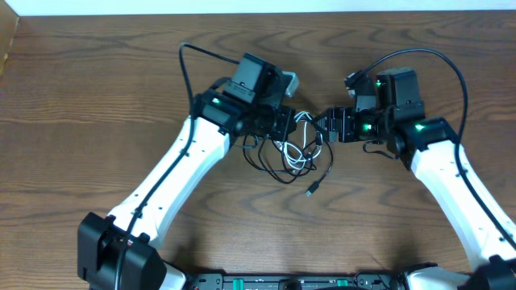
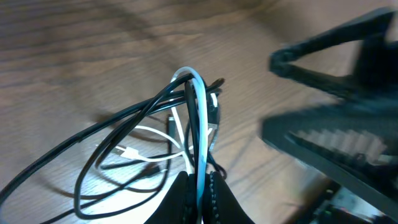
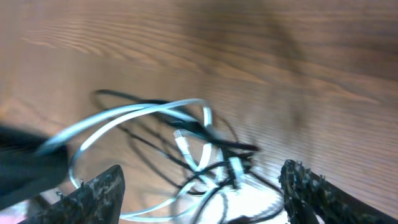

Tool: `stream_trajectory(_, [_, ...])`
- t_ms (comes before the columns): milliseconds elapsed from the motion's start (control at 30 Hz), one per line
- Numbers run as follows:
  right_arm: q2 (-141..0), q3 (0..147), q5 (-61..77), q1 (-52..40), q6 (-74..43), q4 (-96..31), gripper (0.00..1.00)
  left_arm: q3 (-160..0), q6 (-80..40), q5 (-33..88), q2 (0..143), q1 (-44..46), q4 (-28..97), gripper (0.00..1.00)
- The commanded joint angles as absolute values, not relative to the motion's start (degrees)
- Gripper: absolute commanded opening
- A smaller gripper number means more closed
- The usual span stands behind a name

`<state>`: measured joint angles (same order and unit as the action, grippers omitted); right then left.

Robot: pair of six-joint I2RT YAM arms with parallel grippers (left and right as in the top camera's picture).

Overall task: Untangle cables
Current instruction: 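Lift the bundle with the left gripper toward the right gripper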

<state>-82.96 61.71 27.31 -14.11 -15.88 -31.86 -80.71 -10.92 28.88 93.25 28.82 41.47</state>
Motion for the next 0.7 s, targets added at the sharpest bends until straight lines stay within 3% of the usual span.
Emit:
stream_trajectory(0, [-86.2, 61.8, 23.9, -14.3, -11.5, -31.7, 0.77, -81.0, -11.5, 40.0, 91.6, 25.8, 41.3, 0.07])
stream_trajectory(200, [-90.4, 61.8, 24.8, -14.5, 0.0, -28.9, 0.78, -81.0, -11.5, 48.3, 91.6, 24.2, 41.4, 0.07])
stream_trajectory(333, [-92.6, 61.8, 26.7, -15.5, 1.8, -25.5, 0.70, -81.0, -11.7, 50.0, 91.6, 24.2, 41.4, 0.07])
stream_trajectory(433, [-93.6, 61.8, 26.9, -16.1, 1.8, -24.0, 0.48, -81.0, -12.7, 50.2, 91.6, 24.2, 41.4, 0.07])
stream_trajectory(500, [-93.9, 61.8, 26.2, -16.1, 1.8, -23.9, 0.15, -81.0, -12.7, 49.9, 91.6, 24.1, 41.3, 0.07])
stream_trajectory(600, [-93.9, 61.8, 20.7, -15.9, -1.1, -25.7, 0.01, -81.0, -12.7, 46.3, 91.6, 23.6, 41.5, 0.07])
stream_trajectory(667, [-93.9, 61.8, 13.8, -15.3, -6.7, -28.2, 0.01, -81.0, -12.7, 41.6, 91.6, 22.8, 41.7, 0.07])
